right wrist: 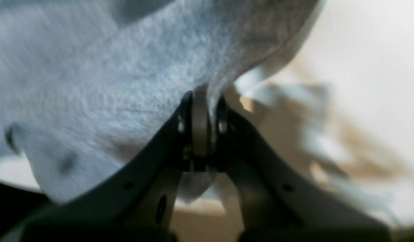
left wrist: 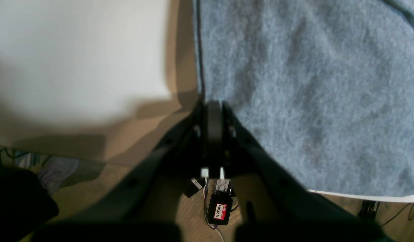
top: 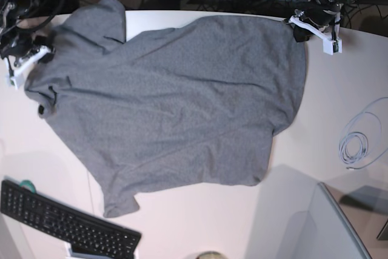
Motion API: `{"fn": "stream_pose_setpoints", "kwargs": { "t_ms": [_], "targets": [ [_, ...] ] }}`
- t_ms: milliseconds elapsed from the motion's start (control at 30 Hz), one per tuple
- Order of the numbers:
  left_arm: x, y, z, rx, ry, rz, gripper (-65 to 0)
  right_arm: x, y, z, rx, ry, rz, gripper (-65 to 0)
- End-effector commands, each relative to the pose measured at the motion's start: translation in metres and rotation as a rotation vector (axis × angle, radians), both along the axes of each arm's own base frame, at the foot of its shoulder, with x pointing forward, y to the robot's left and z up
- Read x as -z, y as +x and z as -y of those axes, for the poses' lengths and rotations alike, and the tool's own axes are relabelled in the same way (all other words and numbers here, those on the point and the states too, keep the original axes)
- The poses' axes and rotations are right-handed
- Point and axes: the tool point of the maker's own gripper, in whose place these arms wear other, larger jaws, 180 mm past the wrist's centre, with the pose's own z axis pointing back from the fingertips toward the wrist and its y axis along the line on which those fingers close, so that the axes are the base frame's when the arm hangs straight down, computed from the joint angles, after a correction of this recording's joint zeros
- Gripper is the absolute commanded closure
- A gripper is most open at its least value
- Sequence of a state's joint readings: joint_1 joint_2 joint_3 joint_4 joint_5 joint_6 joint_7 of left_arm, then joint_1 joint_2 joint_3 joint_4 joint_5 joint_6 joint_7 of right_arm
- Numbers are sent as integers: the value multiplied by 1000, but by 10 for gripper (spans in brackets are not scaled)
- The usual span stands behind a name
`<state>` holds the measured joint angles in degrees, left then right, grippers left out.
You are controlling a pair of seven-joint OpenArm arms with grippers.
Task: Layout the t-shirt on the table in an organized manner, then fold the t-shirt properly
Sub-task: 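Grasp the shirt corners with both grippers and lift the shirt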
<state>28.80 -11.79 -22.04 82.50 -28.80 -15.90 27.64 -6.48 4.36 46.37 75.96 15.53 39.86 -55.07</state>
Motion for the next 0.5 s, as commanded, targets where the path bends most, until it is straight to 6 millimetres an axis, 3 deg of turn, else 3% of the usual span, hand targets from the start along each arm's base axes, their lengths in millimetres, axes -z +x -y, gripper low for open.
{"fn": "stream_pose_setpoints", "kwargs": {
  "t_ms": [0,167,267,400,467],
  "targets": [
    [-12,8,-6,10,18,40,0,-21,11,16,-10,-59,53,-18],
    [-56,26,13,96,43,127,0,-67,-10,29,-82,-228,0,-9],
    [-69,37,18,122,52,153,0,-84,-6,25,-99,-271,17,-9],
    [-82,85,20,140,57,191,0,-100,27,32,-99,-297,77,-9],
    [-89,112,16,156,101,197,0,-101,56,33,-117,-297,90,-9]
  ]
}}
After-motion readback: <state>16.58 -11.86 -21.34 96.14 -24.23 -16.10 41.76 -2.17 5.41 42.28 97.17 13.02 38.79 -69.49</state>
